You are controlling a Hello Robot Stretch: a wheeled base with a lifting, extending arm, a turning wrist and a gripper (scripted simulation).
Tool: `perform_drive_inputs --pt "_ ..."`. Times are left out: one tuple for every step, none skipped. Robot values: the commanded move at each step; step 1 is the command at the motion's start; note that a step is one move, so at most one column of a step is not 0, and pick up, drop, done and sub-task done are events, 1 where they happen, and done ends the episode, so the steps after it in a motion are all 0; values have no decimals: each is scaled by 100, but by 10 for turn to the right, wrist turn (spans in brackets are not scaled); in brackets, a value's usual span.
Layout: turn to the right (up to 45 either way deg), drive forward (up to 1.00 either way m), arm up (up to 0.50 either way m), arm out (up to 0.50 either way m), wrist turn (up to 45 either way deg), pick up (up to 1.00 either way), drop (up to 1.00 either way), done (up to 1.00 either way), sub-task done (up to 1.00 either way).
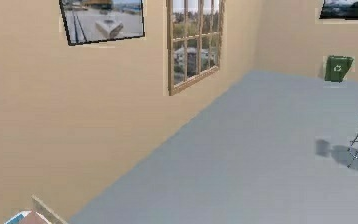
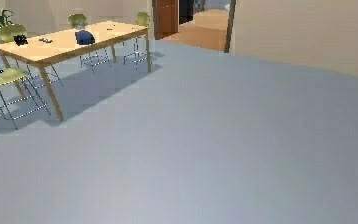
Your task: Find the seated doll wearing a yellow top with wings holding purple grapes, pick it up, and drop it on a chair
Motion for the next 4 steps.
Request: perform_drive_inputs --pt "0 45 0 0 0 0 0 0 0" --pt "-120 0 0 0 0 0 0 0 0" --pt "0 30 0 0 0 0 0 0 0" --pt "-270 0 0 0 0 0 0 0 0"
